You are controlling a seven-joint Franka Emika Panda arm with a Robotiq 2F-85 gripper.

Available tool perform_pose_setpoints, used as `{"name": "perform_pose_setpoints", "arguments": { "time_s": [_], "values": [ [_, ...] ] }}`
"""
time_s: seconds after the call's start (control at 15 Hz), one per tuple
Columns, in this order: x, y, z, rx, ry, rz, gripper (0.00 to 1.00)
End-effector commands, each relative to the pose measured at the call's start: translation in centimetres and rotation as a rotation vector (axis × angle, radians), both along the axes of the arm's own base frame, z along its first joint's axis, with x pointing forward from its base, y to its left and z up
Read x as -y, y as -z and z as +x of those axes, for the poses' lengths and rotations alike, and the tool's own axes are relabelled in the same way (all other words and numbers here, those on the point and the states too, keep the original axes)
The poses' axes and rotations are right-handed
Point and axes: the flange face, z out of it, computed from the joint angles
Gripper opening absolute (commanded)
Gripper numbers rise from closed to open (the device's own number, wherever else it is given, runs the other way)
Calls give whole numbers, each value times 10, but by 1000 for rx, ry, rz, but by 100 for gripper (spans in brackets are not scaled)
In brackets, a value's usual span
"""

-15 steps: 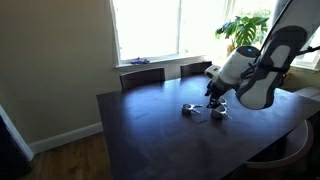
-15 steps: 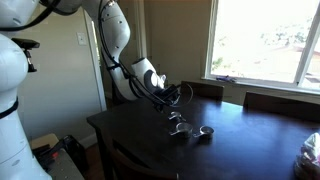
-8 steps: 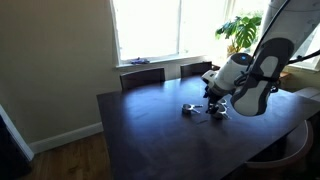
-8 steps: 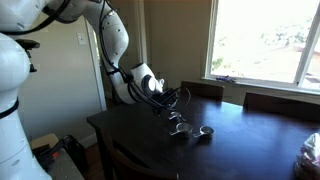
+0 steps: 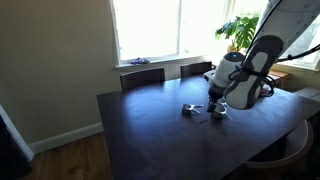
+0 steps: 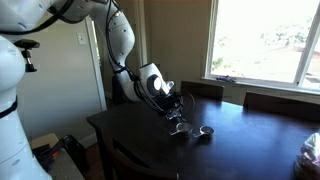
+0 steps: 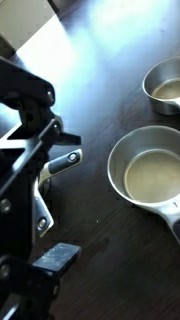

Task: Pile up the silver pots

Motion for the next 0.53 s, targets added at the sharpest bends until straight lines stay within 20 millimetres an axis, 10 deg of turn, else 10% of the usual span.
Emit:
{"name": "perform_pose_setpoints", "arguments": {
  "time_s": [0.0,0.47],
  "values": [
    [5,-10,5,15,73,69,100],
    [5,-4,10,35,33,39,100]
  ]
}}
